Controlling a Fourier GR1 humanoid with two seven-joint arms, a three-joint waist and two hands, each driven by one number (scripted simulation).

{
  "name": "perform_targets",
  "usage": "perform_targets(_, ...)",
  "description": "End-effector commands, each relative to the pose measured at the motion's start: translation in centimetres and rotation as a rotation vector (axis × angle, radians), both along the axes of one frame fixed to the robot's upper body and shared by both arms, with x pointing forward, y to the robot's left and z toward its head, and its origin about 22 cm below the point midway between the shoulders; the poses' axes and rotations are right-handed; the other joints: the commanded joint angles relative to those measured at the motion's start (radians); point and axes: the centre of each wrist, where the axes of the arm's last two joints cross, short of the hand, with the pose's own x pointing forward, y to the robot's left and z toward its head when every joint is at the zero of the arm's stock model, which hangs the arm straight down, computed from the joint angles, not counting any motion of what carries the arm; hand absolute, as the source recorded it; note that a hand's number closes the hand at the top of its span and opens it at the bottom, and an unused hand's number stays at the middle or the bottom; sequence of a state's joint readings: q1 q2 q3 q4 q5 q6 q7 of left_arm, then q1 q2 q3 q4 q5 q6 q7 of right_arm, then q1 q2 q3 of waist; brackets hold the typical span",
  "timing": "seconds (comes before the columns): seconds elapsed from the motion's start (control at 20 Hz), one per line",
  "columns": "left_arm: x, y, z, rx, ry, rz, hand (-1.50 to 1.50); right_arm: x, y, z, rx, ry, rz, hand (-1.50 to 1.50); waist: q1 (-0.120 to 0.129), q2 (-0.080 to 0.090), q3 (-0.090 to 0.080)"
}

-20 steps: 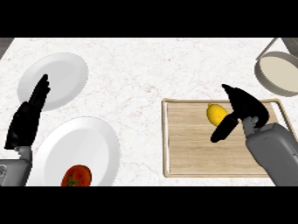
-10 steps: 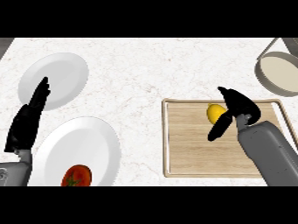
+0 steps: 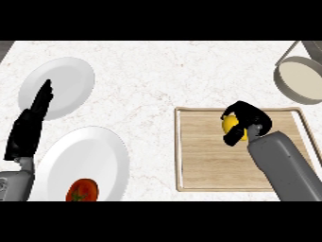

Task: Pick the lemon from the tray and place it in the tiered basket

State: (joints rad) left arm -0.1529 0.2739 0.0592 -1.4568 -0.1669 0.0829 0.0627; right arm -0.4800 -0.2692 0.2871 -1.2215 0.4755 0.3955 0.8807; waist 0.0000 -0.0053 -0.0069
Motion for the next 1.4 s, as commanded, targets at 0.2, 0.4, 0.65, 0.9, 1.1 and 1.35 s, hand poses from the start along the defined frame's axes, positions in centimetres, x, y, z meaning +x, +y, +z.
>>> perform_targets(0.2,-0.1,-1.2,-2.1,0.004,0.001,0.001,0.0,-0.1,2.8,-1.4,-0.029,-0.022,0.086,1.5,0.002,0.006,0.007)
perform_targets(0.4,0.2,-0.7,-0.1,0.001,0.007,0.005,0.0,-1.0,1.7,-0.9,0.102,-0.051,-0.008,1.5,-0.001,0.005,0.007)
perform_targets(0.65,0.7,-1.6,1.0,-0.022,-0.01,-0.054,0.0,5.9,3.8,4.1,0.05,-0.249,-0.277,1.5,0.064,0.025,0.008)
perform_targets(0.9,0.9,-1.9,0.5,-0.013,-0.024,-0.08,0.0,8.2,4.6,5.6,-0.004,-0.462,-0.434,1.5,0.082,0.037,0.007)
perform_targets(1.1,1.2,-1.5,0.9,0.004,-0.036,-0.072,0.0,9.5,4.3,10.5,0.066,-0.747,-0.557,1.5,0.071,0.031,0.007)
perform_targets(1.35,1.5,-1.2,1.0,-0.012,-0.026,-0.05,0.0,10.9,5.0,13.7,-0.086,-1.014,-0.6,1.5,0.063,0.027,0.005)
